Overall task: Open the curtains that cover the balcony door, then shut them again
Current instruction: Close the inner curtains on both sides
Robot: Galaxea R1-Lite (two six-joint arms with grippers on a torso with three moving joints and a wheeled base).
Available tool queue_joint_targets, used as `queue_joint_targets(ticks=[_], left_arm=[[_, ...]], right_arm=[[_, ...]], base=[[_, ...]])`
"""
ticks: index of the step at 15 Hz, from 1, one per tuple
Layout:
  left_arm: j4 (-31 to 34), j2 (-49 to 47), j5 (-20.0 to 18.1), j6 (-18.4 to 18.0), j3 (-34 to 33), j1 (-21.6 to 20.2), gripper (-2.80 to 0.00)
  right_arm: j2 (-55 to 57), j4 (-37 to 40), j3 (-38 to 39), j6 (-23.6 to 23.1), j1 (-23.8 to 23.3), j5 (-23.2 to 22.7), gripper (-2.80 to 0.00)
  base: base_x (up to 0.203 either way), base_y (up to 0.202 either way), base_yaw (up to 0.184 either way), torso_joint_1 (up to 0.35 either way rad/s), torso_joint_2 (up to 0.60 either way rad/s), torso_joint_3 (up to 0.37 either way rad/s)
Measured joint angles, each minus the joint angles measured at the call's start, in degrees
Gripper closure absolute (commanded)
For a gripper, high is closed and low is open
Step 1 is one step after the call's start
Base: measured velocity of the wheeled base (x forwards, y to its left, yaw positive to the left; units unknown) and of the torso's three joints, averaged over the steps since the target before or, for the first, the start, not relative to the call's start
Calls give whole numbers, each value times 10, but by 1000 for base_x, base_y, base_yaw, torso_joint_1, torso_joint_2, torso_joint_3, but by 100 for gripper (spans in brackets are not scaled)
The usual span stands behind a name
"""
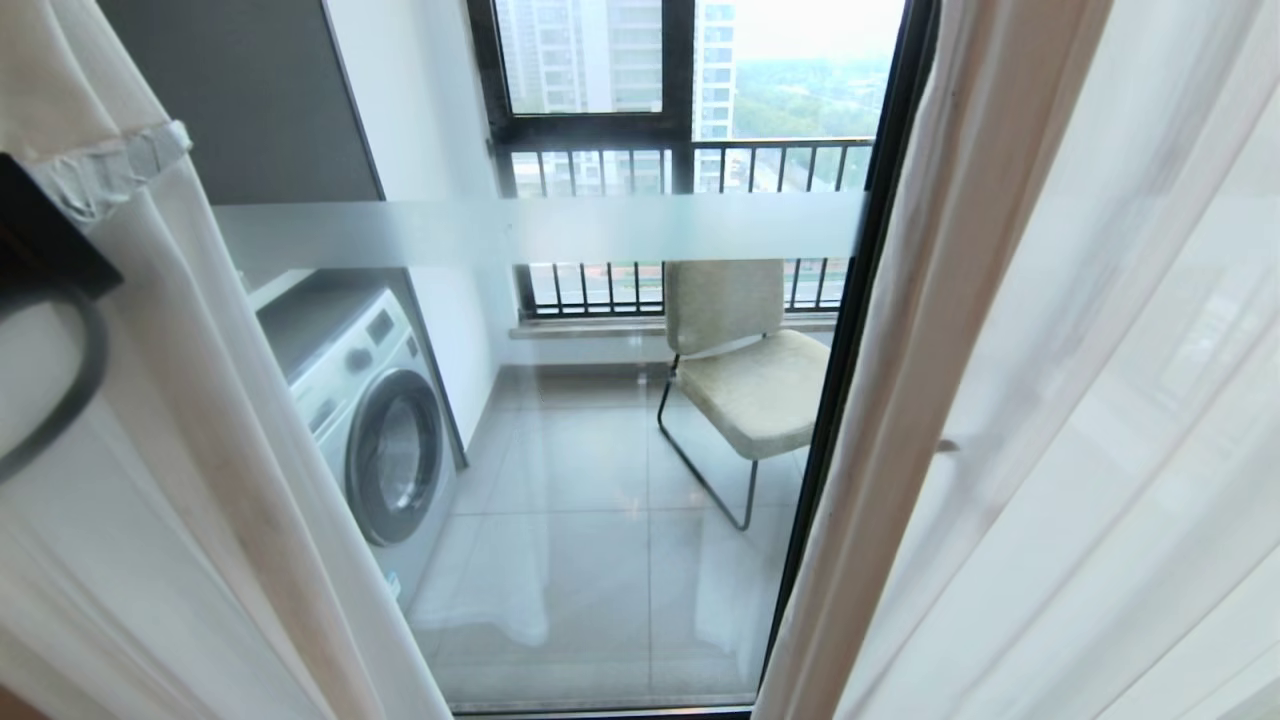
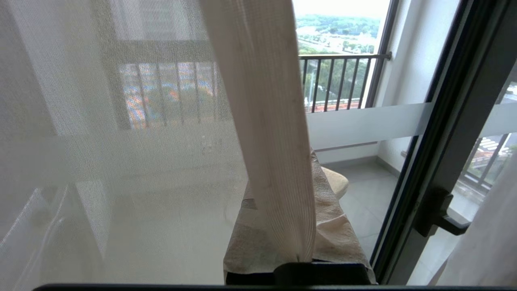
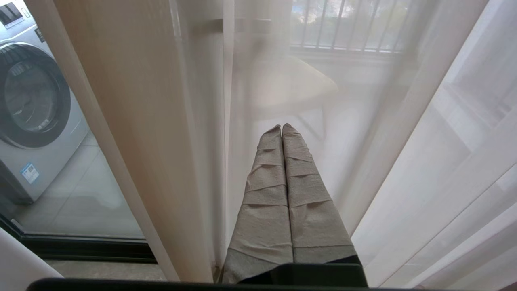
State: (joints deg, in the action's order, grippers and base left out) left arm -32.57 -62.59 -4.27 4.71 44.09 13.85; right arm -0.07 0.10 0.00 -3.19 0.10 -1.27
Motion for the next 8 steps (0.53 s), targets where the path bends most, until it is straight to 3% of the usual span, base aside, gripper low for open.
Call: queue_joint_targets(ticks=[8], left_arm=[[1,0,0,0,5,20,0]], right_arm=[[0,0,0,0,0,0,0]], base=[[0,-191,3,1,2,1]])
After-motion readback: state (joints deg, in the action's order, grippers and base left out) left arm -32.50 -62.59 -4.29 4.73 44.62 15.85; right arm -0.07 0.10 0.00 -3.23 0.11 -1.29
